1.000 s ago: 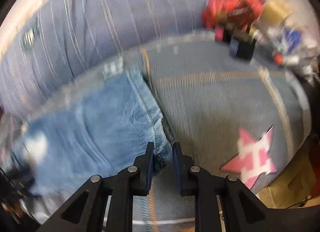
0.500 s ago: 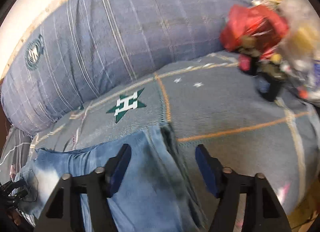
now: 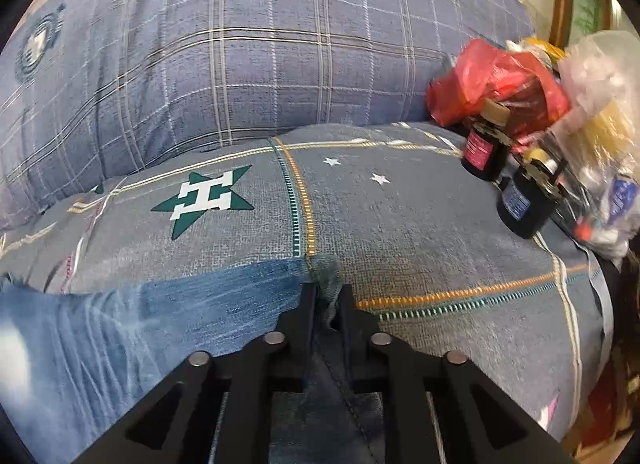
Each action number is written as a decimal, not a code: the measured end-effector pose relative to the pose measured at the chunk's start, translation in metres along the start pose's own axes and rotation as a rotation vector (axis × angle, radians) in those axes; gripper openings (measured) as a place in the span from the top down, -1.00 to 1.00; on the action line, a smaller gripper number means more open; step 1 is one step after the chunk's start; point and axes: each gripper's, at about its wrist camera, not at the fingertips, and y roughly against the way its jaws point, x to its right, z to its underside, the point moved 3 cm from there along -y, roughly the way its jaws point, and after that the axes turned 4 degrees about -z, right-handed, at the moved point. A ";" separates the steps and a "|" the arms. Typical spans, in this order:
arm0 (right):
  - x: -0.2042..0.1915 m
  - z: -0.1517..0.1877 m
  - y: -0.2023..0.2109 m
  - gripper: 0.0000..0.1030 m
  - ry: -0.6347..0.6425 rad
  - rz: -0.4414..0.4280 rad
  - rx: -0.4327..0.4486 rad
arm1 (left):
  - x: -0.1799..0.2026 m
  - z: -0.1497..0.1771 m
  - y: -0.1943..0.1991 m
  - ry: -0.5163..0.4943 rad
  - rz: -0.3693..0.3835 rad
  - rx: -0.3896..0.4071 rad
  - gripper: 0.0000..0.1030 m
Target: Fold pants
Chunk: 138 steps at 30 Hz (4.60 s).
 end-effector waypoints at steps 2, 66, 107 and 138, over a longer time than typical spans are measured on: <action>-0.004 -0.006 0.019 0.02 -0.010 0.042 0.030 | -0.009 -0.004 0.022 0.022 -0.011 0.037 -0.15; -0.345 0.162 0.101 -0.37 0.473 -0.544 -0.046 | -0.011 0.024 -0.012 0.082 0.065 -0.074 0.53; -0.128 0.043 0.094 -0.24 0.244 -0.257 0.016 | 0.067 -0.042 0.066 -0.065 0.094 0.115 0.23; -0.011 -0.040 0.015 0.87 0.136 -0.158 0.072 | 0.162 -0.110 -0.146 -0.223 -0.099 -0.150 0.19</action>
